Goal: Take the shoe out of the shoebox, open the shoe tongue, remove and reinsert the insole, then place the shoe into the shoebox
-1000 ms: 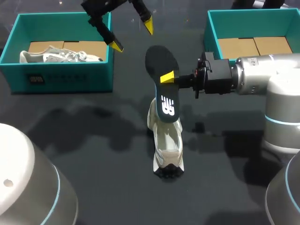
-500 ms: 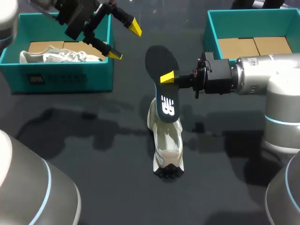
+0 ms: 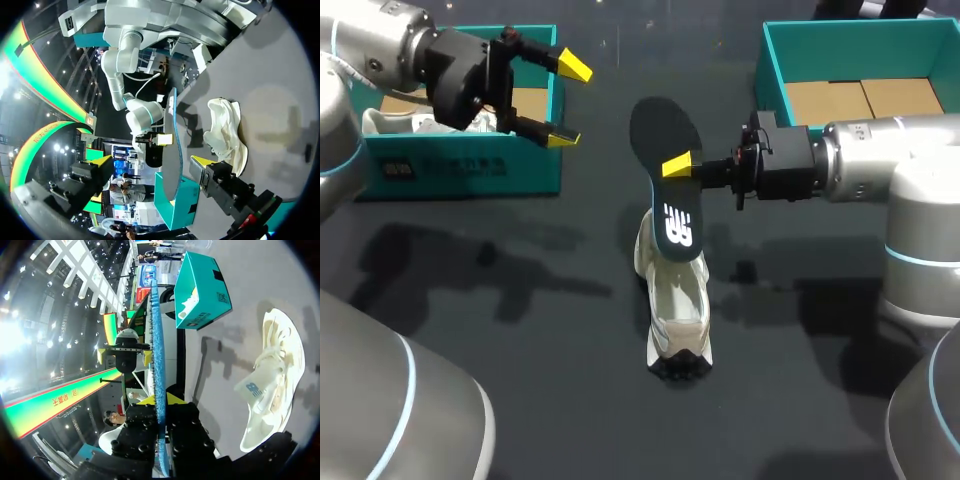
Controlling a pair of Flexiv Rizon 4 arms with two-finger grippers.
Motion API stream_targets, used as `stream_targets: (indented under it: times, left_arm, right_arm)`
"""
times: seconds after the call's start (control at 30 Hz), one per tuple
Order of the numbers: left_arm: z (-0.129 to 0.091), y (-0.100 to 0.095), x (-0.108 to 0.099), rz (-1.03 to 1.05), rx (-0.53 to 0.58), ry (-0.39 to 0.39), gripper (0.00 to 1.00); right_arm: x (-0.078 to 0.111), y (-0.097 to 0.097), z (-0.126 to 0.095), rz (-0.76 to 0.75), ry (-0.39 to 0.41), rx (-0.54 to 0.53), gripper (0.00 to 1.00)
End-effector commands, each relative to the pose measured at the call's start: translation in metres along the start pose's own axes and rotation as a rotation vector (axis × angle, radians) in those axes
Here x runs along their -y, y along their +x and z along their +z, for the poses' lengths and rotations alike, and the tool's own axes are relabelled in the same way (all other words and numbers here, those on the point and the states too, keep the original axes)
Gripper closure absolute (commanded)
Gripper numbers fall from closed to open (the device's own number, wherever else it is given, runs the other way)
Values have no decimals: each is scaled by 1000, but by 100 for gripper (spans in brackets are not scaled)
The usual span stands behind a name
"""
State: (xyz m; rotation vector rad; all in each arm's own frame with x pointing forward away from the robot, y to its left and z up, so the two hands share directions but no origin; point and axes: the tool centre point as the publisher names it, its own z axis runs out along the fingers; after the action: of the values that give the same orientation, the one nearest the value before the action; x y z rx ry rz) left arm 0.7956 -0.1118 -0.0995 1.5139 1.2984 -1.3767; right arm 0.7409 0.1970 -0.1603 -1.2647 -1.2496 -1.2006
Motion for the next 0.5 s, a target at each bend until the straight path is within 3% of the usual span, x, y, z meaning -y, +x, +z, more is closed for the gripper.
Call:
stream_targets:
  times: [0.03, 0.27, 0.5]
  left_arm:
    - [6, 9, 1, 13, 69, -25, 0]
    - [14, 11, 11, 69, -10, -119, 0]
    - [4, 22, 22, 15, 67, -242, 0]
  right_arm:
    - [0, 0, 2, 1, -1, 2, 100]
    - [0, 0, 2, 1, -1, 2, 100]
    - [0, 0, 2, 1, -1, 2, 100]
